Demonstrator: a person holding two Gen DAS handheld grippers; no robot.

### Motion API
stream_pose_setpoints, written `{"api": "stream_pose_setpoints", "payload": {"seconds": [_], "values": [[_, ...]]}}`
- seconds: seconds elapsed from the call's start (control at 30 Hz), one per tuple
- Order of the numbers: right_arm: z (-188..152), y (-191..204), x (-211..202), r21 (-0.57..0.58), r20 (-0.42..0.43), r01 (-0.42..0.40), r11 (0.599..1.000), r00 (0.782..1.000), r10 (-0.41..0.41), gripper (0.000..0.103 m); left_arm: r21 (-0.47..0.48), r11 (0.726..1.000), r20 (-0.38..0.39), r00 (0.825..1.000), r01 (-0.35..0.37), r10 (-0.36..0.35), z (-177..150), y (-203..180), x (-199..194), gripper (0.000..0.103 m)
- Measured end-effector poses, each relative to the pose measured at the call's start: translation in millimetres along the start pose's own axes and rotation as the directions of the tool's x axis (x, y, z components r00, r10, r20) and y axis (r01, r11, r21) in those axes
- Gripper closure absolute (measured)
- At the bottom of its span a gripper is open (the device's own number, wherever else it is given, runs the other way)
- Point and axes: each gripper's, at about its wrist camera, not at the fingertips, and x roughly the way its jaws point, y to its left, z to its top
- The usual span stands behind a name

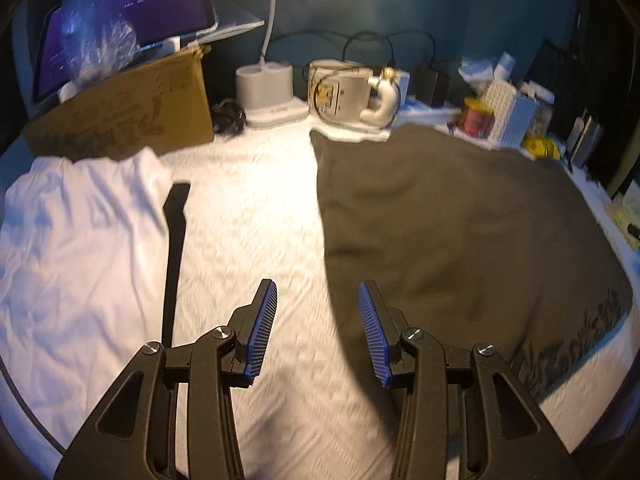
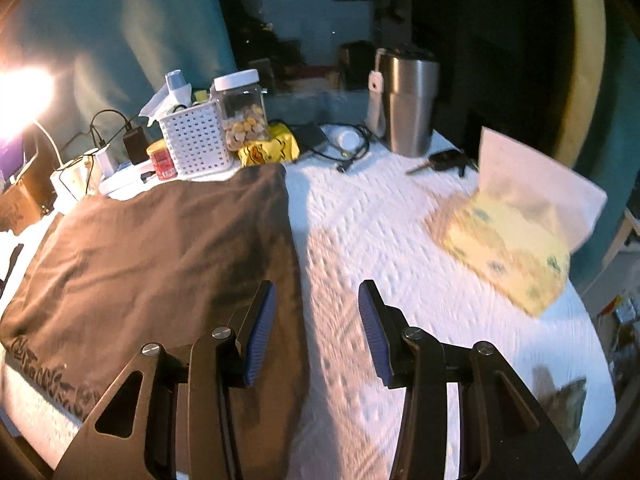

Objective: Fold small clothes

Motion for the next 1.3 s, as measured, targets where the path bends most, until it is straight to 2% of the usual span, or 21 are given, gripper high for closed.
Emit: {"api": "stream_pose_setpoints", "payload": {"seconds": [0.13, 0.37, 0.57, 0.97, 1.03, 1.07, 1.27, 1.3], "values": [[-14.6, -4.1, -3.6, 0.015, -0.015, -0.002, 1.0, 1.0, 0.002, 0.058, 0.006, 1.0, -0.038, 0.999, -0.006, 0.006, -20.3, 1.2, -0.3, 0.061], [-36.6, -6.5, -8.8, 0.044, -0.036, -0.009, 0.999, 0.999, 0.01, 0.058, 0.0, 0.997, -0.082, 0.994, 0.071, -0.071, -39.4, -9.1, -1.6, 0.061], [-52.9, -7.1, -11.5, 0.06, -0.051, -0.024, 0.998, 0.998, 0.027, 0.058, 0.006, 0.995, -0.099, 0.99, 0.104, -0.103, -47.0, -21.0, -4.8, 0.061], [-75.7, -13.5, -14.5, 0.097, -0.05, -0.106, 0.99, 0.993, 0.111, 0.058, -0.063, 0.977, -0.099, 0.973, 0.203, -0.209, -49.8, -25.9, -8.0, 0.061], [-76.9, -14.9, -15.1, 0.107, -0.048, -0.121, 0.987, 0.991, 0.127, 0.068, -0.075, 0.972, -0.098, 0.968, 0.224, -0.231, -49.8, -26.7, -7.1, 0.061], [-77.1, -15.2, -15.2, 0.111, -0.047, -0.13, 0.985, 0.99, 0.136, 0.07, -0.08, 0.97, -0.098, 0.966, 0.231, -0.238, -49.9, -27.8, -6.1, 0.061], [-79.5, -12.0, -14.0, 0.115, -0.042, -0.156, 0.981, 0.986, 0.162, 0.071, -0.059, 0.971, -0.091, 0.968, 0.231, -0.236, -47.7, -40.9, -1.6, 0.061], [-79.5, -12.9, -13.9, 0.123, -0.039, -0.161, 0.979, 0.985, 0.167, 0.071, -0.046, 0.973, -0.089, 0.969, 0.227, -0.23, -47.4, -43.6, -1.1, 0.064]]}}
